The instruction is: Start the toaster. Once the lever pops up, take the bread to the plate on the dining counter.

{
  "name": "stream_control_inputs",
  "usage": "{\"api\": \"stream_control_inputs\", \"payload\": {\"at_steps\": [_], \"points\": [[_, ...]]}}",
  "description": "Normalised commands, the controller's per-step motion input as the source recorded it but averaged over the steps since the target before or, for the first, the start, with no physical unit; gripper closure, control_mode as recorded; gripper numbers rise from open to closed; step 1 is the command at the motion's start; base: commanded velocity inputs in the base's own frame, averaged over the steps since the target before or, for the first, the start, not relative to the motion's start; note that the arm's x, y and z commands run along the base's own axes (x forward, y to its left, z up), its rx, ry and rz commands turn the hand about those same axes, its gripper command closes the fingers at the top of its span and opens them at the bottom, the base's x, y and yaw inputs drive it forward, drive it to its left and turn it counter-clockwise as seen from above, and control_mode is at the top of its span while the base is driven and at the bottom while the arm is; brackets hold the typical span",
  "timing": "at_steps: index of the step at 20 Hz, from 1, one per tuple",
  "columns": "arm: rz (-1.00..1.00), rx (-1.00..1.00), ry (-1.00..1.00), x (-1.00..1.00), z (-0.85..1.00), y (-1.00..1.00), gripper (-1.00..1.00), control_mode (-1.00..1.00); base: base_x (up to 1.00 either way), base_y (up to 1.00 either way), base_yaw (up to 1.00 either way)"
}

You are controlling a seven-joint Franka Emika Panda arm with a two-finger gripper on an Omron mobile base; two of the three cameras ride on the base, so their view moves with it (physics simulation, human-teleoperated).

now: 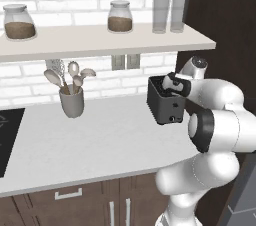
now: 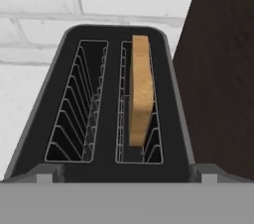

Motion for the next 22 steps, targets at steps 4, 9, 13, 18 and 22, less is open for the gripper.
{"api": "stream_control_inputs", "payload": {"at_steps": [4,9,13,18,22], "points": [[0.03,0.00,0.00,0.32,-0.08,0.00,-1.00,-1.00,0.00,0.00,0.00],[0.01,0.00,0.00,0.21,0.00,-0.05,-1.00,-1.00,0.00,0.00,0.00],[0.00,0.00,0.00,0.21,-0.05,-0.05,-1.00,-1.00,0.00,0.00,0.00],[0.00,0.00,0.00,0.18,-0.05,-0.05,-1.00,-1.00,0.00,0.00,0.00],[0.00,0.02,0.00,0.24,-0.14,-0.01,-1.00,-1.00,0.00,0.00,0.00]]}}
